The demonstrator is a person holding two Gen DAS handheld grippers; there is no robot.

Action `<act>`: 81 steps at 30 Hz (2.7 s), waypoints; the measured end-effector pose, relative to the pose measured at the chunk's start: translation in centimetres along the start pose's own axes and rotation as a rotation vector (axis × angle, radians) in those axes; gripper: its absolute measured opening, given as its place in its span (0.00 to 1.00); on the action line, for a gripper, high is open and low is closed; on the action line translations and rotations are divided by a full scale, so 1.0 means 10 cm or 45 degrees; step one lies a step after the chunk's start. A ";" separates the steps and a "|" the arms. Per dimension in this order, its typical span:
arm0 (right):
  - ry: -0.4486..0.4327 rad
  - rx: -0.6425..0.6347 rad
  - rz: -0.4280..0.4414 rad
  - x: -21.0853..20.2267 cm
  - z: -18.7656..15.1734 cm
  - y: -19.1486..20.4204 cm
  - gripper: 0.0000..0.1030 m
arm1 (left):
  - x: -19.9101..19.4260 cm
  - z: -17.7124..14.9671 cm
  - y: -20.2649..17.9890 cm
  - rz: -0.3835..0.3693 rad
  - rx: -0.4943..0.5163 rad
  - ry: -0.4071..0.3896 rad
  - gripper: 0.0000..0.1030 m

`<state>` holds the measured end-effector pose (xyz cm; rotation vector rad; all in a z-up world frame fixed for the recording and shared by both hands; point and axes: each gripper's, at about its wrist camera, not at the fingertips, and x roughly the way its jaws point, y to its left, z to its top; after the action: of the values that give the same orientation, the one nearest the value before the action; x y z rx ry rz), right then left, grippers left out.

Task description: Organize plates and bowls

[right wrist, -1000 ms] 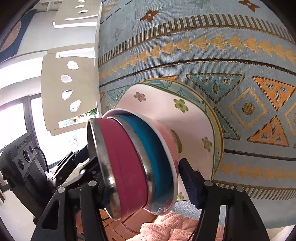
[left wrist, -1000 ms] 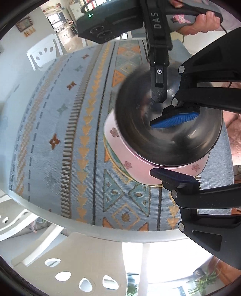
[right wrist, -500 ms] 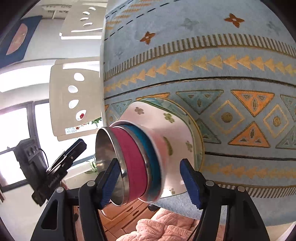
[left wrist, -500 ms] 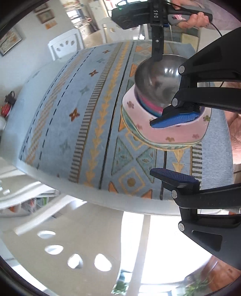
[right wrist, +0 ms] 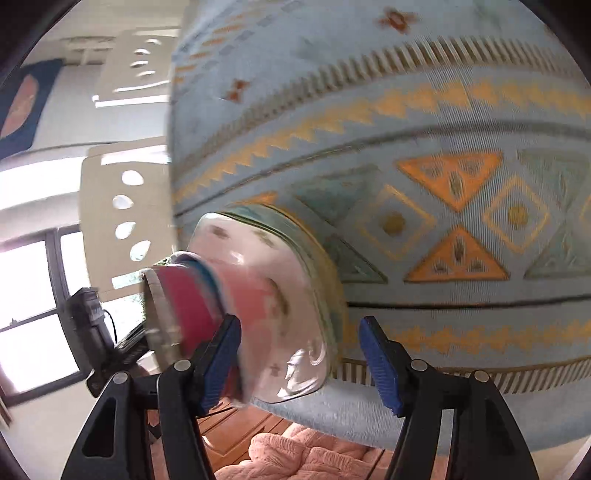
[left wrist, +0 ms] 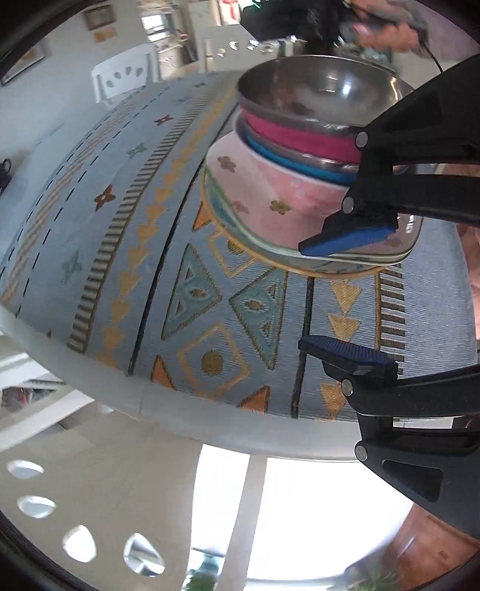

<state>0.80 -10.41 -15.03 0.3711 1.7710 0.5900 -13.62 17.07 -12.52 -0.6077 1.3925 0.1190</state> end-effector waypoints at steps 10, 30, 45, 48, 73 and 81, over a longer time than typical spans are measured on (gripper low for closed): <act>0.043 0.012 -0.017 0.35 -0.04 -0.16 0.58 | 0.25 -0.07 0.07 0.034 0.046 0.101 0.28; -0.032 -0.030 0.096 0.44 0.12 -0.26 0.46 | 0.29 -0.03 0.20 -0.094 0.075 0.123 0.17; 0.006 0.007 0.129 0.56 0.21 -0.22 0.46 | 0.02 -0.13 0.13 -0.155 0.133 0.081 0.17; 0.007 0.006 0.129 0.58 0.22 -0.19 0.46 | -0.01 -0.09 0.12 -0.170 0.124 0.075 0.18; 0.051 0.179 0.288 0.62 0.07 -0.47 0.42 | 0.47 0.14 -0.24 -0.206 0.135 0.228 0.22; 0.005 0.251 0.311 0.49 0.06 -0.66 0.42 | 0.57 0.36 -0.47 -0.185 0.214 0.256 0.22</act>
<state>0.32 -13.07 -22.78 0.7310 1.8057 0.5880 -7.29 13.30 -16.17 -0.5900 1.5286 -0.1786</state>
